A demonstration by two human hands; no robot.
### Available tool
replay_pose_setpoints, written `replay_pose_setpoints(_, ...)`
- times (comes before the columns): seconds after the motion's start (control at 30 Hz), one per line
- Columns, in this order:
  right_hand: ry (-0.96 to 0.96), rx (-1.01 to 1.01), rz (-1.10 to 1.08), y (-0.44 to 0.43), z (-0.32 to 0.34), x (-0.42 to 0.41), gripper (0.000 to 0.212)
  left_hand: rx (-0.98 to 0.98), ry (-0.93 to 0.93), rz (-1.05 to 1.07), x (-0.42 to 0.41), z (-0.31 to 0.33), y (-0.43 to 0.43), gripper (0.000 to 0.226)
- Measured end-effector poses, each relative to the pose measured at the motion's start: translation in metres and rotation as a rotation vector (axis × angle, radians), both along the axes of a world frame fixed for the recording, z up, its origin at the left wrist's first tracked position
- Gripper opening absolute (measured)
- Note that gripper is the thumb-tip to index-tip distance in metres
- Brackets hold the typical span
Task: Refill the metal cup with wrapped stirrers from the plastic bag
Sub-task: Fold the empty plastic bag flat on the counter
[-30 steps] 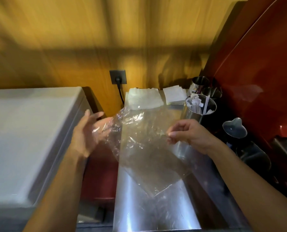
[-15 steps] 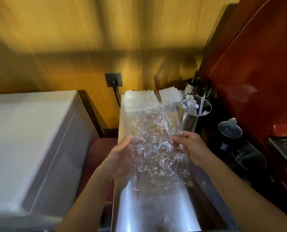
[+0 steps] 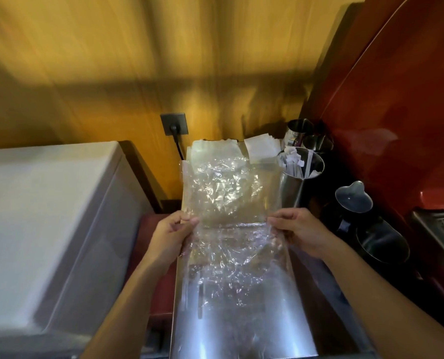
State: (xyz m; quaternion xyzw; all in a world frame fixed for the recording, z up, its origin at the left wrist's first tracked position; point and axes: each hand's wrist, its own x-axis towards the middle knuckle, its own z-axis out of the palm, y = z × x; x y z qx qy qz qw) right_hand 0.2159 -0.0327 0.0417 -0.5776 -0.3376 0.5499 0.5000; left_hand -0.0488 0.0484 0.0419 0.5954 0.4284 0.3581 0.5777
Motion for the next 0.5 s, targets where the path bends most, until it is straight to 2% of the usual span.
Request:
replay_pose_setpoints(0.07,0.074,-0.009,0.008,-0.001,-0.003,0.004,0.017,-0.056,-0.04,-0.053,-0.004,-0.002,0.001,0.01)
replay_pose_setpoints(0.13,0.146,0.003,0.051,-0.004,-0.005,0.008,0.028,-0.096,-0.077,-0.102,-0.009,-0.005,0.002,0.018)
replay_pose_setpoints(0.2,0.185,0.015,0.089,-0.006,-0.007,0.012,0.023,-0.035,-0.082,-0.077,-0.01,-0.007,0.001,0.02)
replay_pose_setpoints(0.23,0.187,0.008,0.093,-0.007,-0.009,0.012,0.021,0.004,-0.069,-0.057,-0.01,-0.008,0.001,0.028)
replay_pose_setpoints(0.33,0.095,-0.002,0.072,-0.005,-0.016,0.012,0.037,0.025,-0.044,-0.007,-0.005,-0.009,-0.002,0.051)
replay_pose_setpoints(0.43,0.066,0.018,0.08,-0.003,-0.02,0.013,0.027,-0.105,-0.057,0.052,-0.001,-0.012,-0.006,0.053)
replay_pose_setpoints(0.5,0.069,0.009,0.101,-0.003,-0.019,0.014,0.019,-0.235,-0.06,0.085,-0.003,-0.016,-0.008,0.045)
